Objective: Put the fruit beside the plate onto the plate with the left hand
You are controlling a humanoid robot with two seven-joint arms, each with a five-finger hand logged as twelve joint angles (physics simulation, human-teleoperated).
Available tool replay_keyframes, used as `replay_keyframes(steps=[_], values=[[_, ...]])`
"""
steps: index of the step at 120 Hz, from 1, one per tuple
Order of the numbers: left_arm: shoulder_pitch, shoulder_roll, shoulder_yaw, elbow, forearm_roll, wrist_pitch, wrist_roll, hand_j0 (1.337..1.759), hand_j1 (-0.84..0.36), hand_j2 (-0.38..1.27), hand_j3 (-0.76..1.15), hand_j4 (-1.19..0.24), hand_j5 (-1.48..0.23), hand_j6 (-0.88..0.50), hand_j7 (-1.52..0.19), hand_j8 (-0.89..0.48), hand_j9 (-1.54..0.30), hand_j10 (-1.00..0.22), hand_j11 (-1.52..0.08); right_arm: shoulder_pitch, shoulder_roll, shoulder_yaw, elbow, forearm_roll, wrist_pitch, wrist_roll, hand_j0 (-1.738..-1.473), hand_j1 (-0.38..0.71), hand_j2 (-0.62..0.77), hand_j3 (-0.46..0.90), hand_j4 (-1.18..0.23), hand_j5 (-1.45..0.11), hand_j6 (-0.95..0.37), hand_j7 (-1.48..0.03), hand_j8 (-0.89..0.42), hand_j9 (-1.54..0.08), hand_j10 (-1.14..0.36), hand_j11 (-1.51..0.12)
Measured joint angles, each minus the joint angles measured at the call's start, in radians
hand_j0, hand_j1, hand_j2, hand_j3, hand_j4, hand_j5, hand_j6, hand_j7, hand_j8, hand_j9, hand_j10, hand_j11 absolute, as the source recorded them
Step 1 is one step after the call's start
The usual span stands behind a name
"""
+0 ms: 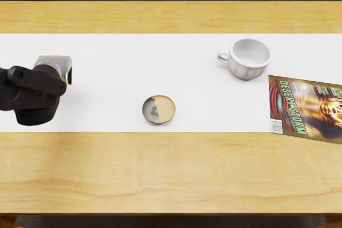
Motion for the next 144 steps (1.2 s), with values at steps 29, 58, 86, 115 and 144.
replay_keyframes(steps=[29, 58, 86, 115, 144], values=[[-0.025, -0.007, -0.116, 0.006, 0.0, -0.046, 0.056, 1.653, -0.35, 0.64, 0.0, -0.8, -1.23, -0.42, -1.14, -0.38, -1.14, -0.62, -1.14, 0.0, 0.0, 0.0, 0.0, 0.0, 0.0, 0.0, -1.658, -0.31, -0.01, 0.0, -0.04, -0.05, -0.04, -0.05, -0.04, -0.05, -0.04, -0.05], [-0.028, -0.032, -0.277, 0.006, -0.007, -0.124, 0.065, 1.653, -0.37, 0.71, 0.0, -0.8, -1.26, -0.43, -1.13, -0.38, -1.15, -0.67, -1.15, 0.0, 0.0, 0.0, 0.0, 0.0, 0.0, 0.0, -1.658, -0.31, -0.01, 0.0, -0.04, -0.05, -0.04, -0.05, -0.04, -0.05, -0.04, -0.05], [-0.036, -0.092, -0.397, 0.006, -0.008, -0.18, 0.066, 1.653, -0.34, 0.68, 0.0, -0.8, -1.26, -0.45, -1.14, -0.39, -1.15, -0.76, -1.16, 0.0, 0.0, 0.0, 0.0, 0.0, 0.0, 0.0, -1.658, -0.31, -0.01, 0.0, -0.04, -0.05, -0.04, -0.05, -0.04, -0.05, -0.04, -0.05], [-0.076, -0.178, -0.448, 0.002, -0.004, -0.183, 0.066, 1.655, -0.5, 0.58, 0.0, -0.84, -1.2, -0.61, -1.15, -0.51, -1.14, -0.83, -1.14, 0.0, 0.0, 0.0, 0.0, 0.0, 0.0, 0.0, -1.658, -0.31, -0.01, 0.0, -0.04, -0.05, -0.04, -0.05, -0.04, -0.05, -0.04, -0.05], [-0.067, -0.191, -0.5, -0.001, -0.002, -0.18, 0.066, 1.657, -0.39, 0.26, 0.0, -0.66, -0.89, -0.59, -0.88, -0.56, -0.87, -0.66, -0.87, 0.0, 0.0, 0.0, 0.0, 0.0, 0.0, 0.0, -1.658, -0.31, -0.01, 0.0, -0.04, -0.05, -0.04, -0.05, -0.04, -0.05, -0.04, -0.05]])
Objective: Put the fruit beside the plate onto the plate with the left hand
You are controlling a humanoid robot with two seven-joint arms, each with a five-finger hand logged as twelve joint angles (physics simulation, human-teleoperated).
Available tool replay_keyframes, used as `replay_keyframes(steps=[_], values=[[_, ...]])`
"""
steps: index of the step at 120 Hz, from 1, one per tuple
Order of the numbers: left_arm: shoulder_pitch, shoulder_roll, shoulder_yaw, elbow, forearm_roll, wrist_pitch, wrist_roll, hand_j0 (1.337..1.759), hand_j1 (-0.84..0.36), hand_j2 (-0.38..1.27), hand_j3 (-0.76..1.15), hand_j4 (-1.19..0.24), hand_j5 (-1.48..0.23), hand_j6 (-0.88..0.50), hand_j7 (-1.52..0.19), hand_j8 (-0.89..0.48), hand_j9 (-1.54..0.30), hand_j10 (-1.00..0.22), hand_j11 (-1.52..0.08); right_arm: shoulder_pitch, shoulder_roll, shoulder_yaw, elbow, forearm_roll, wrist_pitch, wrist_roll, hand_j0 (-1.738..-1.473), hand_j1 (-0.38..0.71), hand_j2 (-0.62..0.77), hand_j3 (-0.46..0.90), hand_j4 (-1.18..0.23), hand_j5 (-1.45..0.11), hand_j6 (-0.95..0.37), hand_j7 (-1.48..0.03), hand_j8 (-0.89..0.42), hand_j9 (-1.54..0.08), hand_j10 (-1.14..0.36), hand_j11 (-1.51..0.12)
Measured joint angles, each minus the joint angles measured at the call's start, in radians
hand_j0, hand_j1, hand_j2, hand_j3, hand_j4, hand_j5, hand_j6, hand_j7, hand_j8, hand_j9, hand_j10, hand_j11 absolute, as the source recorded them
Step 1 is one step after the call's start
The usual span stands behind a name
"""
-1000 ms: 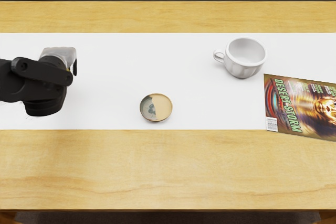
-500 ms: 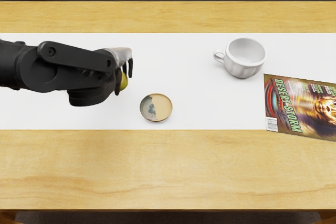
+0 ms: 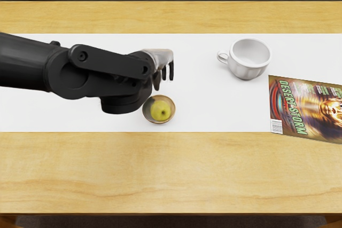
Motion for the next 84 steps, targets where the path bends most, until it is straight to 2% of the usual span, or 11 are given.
replay_keyframes(steps=[15, 34, 48, 70, 84], values=[[0.001, 0.02, -0.043, 0.0, -0.026, 0.0, 0.0, 1.658, -0.2, 0.17, 0.0, -0.48, -0.64, -0.44, -0.63, -0.42, -0.63, -0.48, -0.63, 0.0, 0.0, 0.0, 0.0, 0.0, 0.0, 0.0, -1.658, -0.31, -0.01, 0.0, -0.04, -0.05, -0.04, -0.05, -0.04, -0.05, -0.04, -0.05], [0.012, 0.108, -0.102, -0.006, -0.037, -0.029, 0.0, 1.658, -0.07, 0.1, 0.0, -0.36, -0.47, -0.34, -0.47, -0.33, -0.47, -0.36, -0.47, 0.0, 0.0, 0.0, 0.0, 0.0, 0.0, 0.0, -1.658, -0.31, -0.01, 0.0, -0.04, -0.05, -0.04, -0.05, -0.04, -0.05, -0.04, -0.05], [0.123, 0.228, -0.217, -0.009, -0.04, -0.156, 0.0, 1.658, -0.02, 0.08, 0.0, -0.31, -0.41, -0.3, -0.41, -0.3, -0.41, -0.31, -0.41, 0.0, 0.0, 0.0, 0.0, 0.0, 0.0, 0.0, -1.658, -0.31, -0.01, 0.0, -0.04, -0.05, -0.04, -0.05, -0.04, -0.05, -0.04, -0.05], [0.29, 0.429, -0.458, -0.01, -0.04, -0.389, 0.0, 1.658, 0.02, 0.06, 0.0, -0.28, -0.37, -0.28, -0.36, -0.27, -0.36, -0.28, -0.36, 0.0, 0.0, 0.0, 0.0, 0.0, 0.0, 0.0, -1.658, -0.31, -0.01, 0.0, -0.04, -0.05, -0.04, -0.05, -0.04, -0.05, -0.04, -0.05], [0.442, 0.514, -0.637, -0.011, -0.041, -0.541, 0.0, 1.658, 0.03, 0.06, 0.0, -0.27, -0.35, -0.27, -0.35, -0.27, -0.35, -0.27, -0.35, 0.0, 0.0, 0.0, 0.0, 0.0, 0.0, 0.0, -1.658, -0.31, -0.01, 0.0, -0.04, -0.05, -0.04, -0.05, -0.04, -0.05, -0.04, -0.05]])
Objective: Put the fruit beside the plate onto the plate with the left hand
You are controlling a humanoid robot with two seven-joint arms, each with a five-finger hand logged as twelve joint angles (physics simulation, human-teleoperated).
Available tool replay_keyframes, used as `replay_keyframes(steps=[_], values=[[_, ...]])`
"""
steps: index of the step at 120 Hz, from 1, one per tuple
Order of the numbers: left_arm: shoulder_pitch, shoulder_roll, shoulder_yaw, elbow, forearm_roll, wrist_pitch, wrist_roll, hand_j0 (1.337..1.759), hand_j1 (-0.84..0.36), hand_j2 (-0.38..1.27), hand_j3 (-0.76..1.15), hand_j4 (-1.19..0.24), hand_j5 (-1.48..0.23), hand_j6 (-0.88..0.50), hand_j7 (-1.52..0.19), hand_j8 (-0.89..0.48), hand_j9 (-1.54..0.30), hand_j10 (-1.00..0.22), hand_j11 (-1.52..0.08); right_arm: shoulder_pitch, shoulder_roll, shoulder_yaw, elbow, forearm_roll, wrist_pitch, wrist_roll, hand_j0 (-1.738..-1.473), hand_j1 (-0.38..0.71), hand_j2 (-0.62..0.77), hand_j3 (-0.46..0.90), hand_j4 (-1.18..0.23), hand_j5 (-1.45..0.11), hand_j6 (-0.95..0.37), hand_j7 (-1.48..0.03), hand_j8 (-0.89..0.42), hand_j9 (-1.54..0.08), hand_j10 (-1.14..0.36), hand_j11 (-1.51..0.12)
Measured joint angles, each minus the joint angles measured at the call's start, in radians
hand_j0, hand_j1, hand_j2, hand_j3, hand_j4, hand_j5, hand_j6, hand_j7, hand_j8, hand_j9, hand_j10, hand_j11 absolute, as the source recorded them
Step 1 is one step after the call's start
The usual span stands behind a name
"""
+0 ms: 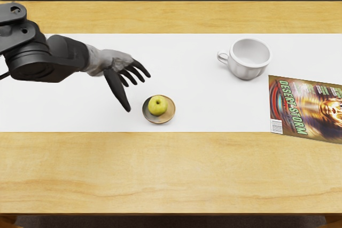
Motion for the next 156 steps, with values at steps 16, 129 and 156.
replay_keyframes(steps=[16, 129, 156], values=[[0.085, 0.113, -0.17, 0.004, -0.069, -0.16, 0.0, 1.658, 0.04, 0.06, 0.0, -0.26, -0.34, -0.26, -0.34, -0.26, -0.34, -0.26, -0.34, 0.0, 0.0, 0.0, 0.0, 0.0, 0.0, 0.0, -1.658, -0.31, -0.01, 0.0, -0.04, -0.05, -0.04, -0.05, -0.04, -0.05, -0.04, -0.05], [0.511, 0.122, -0.36, 0.65, -0.697, -0.407, 0.0, 1.658, 0.05, 0.05, 0.0, -0.25, -0.33, -0.25, -0.33, -0.25, -0.33, -0.25, -0.33, 0.0, 0.0, 0.0, 0.0, 0.0, 0.0, 0.0, -1.658, -0.31, -0.01, 0.0, -0.04, -0.05, -0.04, -0.05, -0.04, -0.05, -0.04, -0.05], [0.54, 0.152, -0.364, 0.66, -0.735, -0.407, 0.0, 1.658, 0.05, 0.05, 0.0, -0.25, -0.33, -0.25, -0.33, -0.25, -0.33, -0.25, -0.33, 0.0, 0.0, 0.0, 0.0, 0.0, 0.0, 0.0, -1.658, -0.31, -0.01, 0.0, -0.04, -0.05, -0.04, -0.05, -0.04, -0.05, -0.04, -0.05]])
